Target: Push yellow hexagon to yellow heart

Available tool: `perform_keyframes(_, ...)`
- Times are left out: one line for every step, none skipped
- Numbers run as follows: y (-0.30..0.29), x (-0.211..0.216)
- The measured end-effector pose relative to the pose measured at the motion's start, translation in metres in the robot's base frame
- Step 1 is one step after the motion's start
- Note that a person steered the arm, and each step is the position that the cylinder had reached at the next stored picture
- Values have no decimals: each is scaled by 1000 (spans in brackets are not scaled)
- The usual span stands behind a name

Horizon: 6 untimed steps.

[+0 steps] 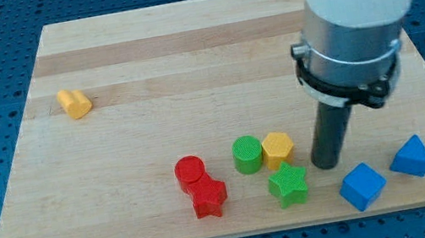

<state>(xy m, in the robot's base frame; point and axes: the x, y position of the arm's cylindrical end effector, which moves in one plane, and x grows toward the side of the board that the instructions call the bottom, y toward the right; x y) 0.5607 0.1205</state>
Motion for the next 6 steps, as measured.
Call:
perform_keyframes(-25,0)
perform_keyframes(-58,-3)
perform_keyframes(-66,-33)
perform_keyframes(-78,-77)
perform_keyframes(-167,-115)
perform_keyframes(-200,-157)
